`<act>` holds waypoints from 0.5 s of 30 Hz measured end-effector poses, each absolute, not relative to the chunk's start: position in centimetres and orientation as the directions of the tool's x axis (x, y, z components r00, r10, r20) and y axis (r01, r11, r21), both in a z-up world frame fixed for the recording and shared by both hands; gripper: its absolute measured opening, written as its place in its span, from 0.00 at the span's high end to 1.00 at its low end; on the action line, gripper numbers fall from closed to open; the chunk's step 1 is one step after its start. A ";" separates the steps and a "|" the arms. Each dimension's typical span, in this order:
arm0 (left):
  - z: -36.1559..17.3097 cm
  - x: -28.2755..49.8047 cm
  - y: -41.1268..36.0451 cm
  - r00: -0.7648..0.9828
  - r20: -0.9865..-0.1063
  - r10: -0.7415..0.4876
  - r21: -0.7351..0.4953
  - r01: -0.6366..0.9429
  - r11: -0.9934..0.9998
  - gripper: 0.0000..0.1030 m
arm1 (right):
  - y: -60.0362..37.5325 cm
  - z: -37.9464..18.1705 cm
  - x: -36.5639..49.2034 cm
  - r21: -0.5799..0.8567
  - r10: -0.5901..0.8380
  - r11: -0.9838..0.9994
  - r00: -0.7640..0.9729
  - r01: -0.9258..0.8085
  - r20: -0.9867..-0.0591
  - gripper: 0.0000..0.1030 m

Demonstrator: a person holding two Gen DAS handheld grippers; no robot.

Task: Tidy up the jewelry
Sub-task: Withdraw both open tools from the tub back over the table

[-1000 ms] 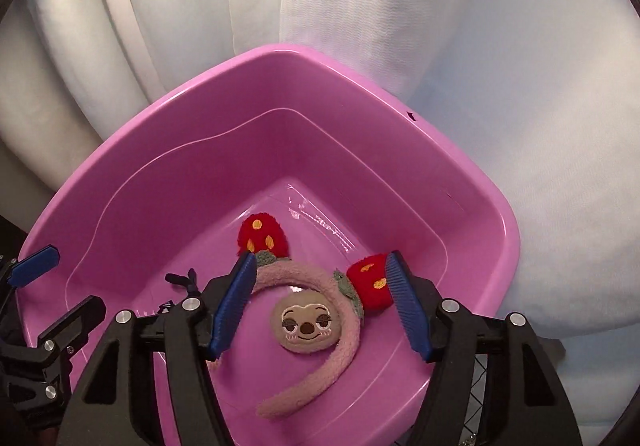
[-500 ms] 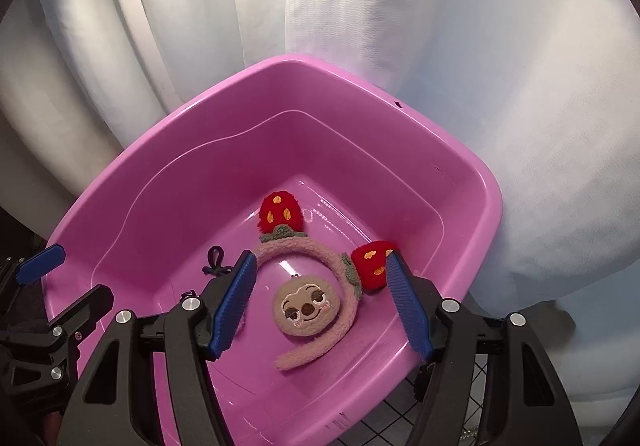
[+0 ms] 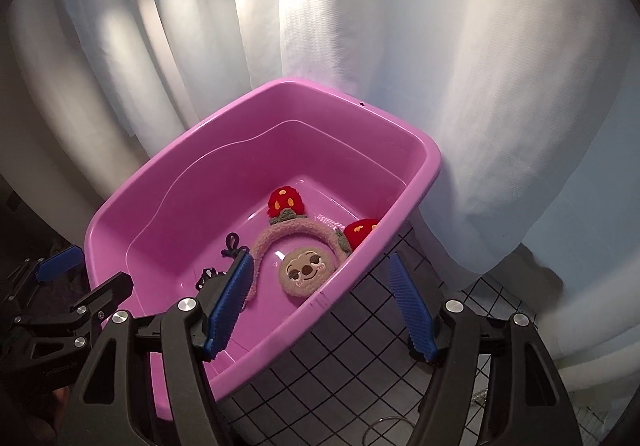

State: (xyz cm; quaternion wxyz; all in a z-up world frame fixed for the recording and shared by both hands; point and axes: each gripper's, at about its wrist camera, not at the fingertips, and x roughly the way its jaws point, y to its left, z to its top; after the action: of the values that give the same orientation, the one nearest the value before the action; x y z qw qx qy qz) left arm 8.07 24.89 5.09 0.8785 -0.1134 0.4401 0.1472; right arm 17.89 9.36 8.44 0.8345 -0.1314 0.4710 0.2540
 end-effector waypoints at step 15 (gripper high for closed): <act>4.6 1.3 12.8 0.594 -0.799 0.090 -0.071 -0.242 0.968 0.07 | -10.1 7.9 7.9 0.082 0.241 0.938 0.462 -0.337 -0.854 0.33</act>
State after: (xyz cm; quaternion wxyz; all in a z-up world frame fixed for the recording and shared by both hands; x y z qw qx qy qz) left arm 1.28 12.78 4.62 0.8886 -0.0864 0.4408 0.0934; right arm 7.91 -10.09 7.88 0.8535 -0.0491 0.4903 0.1692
